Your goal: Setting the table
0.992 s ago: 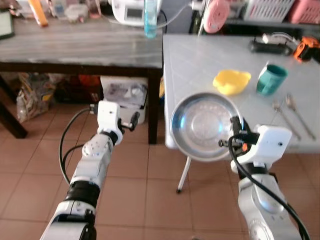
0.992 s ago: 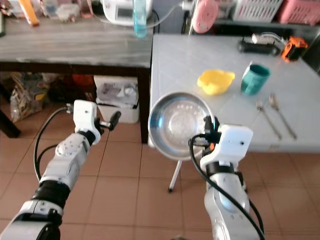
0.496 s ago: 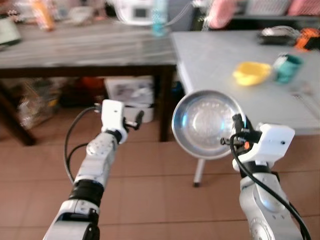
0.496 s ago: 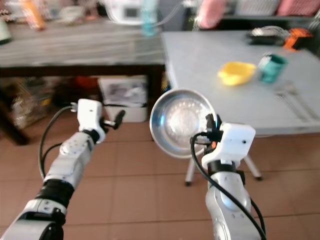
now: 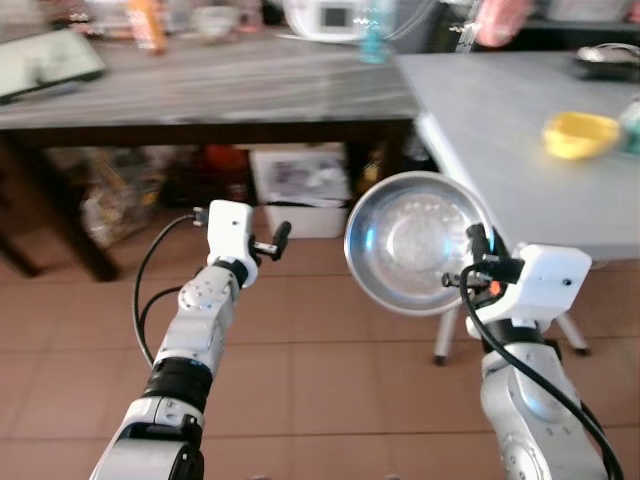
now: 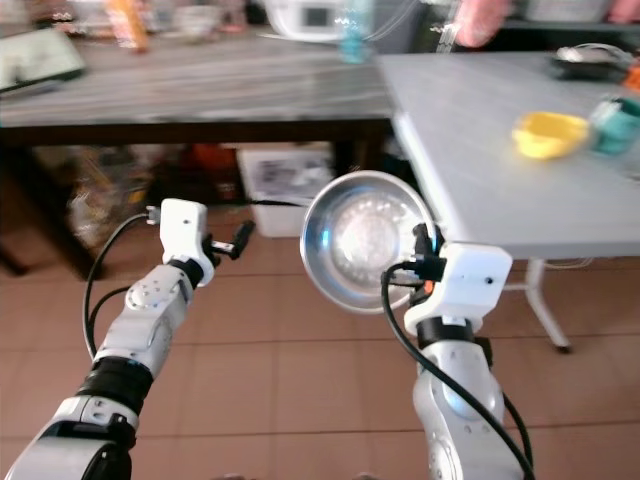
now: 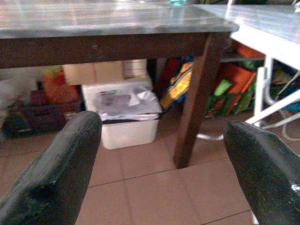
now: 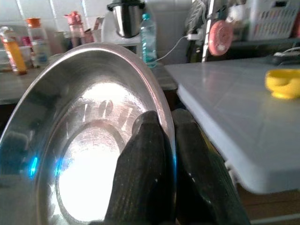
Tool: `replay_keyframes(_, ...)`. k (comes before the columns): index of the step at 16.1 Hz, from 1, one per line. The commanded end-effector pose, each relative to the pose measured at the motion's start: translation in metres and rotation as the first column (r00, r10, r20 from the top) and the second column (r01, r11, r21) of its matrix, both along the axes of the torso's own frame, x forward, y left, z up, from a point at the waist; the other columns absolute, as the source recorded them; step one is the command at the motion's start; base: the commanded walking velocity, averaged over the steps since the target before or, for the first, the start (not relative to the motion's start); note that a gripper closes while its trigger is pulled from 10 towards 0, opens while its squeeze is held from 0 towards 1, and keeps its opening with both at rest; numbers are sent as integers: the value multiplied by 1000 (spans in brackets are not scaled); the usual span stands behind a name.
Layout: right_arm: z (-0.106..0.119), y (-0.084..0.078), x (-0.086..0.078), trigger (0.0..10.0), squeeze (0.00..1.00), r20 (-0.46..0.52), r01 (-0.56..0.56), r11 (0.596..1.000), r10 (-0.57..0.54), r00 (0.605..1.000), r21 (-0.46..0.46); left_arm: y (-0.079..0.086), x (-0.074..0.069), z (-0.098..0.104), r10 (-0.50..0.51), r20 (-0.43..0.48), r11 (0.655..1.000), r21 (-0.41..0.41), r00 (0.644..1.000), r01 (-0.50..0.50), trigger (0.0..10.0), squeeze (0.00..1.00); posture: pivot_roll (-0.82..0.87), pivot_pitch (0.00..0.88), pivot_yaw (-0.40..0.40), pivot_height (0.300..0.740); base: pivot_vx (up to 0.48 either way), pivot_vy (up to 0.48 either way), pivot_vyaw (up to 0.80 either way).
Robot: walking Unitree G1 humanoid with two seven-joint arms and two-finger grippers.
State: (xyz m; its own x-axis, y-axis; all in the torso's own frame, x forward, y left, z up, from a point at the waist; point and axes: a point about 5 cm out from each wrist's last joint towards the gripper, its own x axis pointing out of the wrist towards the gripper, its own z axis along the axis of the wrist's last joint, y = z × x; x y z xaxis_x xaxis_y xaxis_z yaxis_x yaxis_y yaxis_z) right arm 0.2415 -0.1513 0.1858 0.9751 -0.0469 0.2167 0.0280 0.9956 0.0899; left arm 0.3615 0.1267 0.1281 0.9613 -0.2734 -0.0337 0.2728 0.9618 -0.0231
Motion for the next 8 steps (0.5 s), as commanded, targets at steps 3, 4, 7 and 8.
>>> replay_keyframes(3,3,-5,-1,10000,0,20,15,1000,-15,1000,-12,-14,-1,4,-33,39,999,2,999,33,10000,0,61,101,1,740,0,276,0)
replay_keyframes(4,3,-5,-1,10000,0,20,14,1000,-14,1000,-12,-16,-1,5,-39,40,999,-2,998,39,10000,0,63,98,1,740,0,0,0)
replay_keyframes(7,2,-6,0,10000,0,19,17,1000,-17,1000,-15,-20,-2,6,-67,50,998,-12,996,67,10000,0,62,92,0,740,0,0,752)
replay_keyframes(8,2,-6,1,10000,0,20,19,1000,-19,1000,-15,-20,-2,6,-72,50,997,-14,996,73,10000,0,62,91,0,740,0,0,756)
